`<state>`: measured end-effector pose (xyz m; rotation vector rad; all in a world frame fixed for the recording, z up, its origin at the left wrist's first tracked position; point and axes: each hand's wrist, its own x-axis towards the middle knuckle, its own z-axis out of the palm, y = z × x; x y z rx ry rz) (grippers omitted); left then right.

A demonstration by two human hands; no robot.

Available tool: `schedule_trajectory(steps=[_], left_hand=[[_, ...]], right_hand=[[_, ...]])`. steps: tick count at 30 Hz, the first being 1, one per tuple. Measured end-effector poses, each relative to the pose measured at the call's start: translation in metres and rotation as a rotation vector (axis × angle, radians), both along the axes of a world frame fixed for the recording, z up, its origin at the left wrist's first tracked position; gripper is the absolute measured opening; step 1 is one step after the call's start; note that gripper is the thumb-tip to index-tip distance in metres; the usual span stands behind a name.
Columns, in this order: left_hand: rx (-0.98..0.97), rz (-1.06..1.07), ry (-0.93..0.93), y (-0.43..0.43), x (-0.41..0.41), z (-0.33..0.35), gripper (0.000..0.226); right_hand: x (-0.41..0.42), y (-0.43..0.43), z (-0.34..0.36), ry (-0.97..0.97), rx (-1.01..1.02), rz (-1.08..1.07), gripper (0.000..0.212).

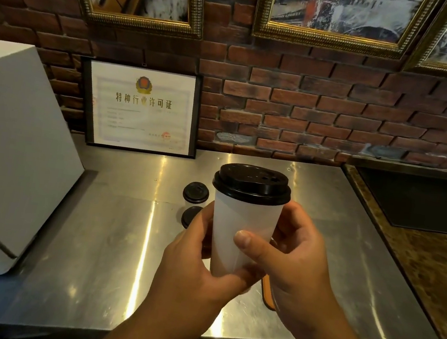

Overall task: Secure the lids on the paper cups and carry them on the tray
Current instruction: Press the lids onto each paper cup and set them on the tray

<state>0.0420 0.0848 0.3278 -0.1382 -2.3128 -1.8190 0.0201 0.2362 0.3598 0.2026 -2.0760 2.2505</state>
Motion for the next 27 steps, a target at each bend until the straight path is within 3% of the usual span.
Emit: schedule_trajectory(steps=[19,22,25,27], left_hand=[[-0.029,0.052,-0.014,-0.001,-0.013,-0.006,0.084],[-0.018,0.063,0.003,-0.002,-0.015,-0.006,0.087],[-0.034,0.061,0.016,-0.003,-0.014,-0.005,0.092],[-0.056,0.059,0.017,-0.003,-0.014,-0.005,0.091]], right_hand=[[-0.005,-0.001,-0.002,-0.02,0.018,0.002,0.087],[-0.005,0.0,-0.004,-0.025,-0.026,0.035,0.08],[-0.009,0.001,-0.004,-0.062,-0.16,0.093,0.053],[-0.014,0.004,-0.003,-0.11,-0.237,0.081,0.049]])
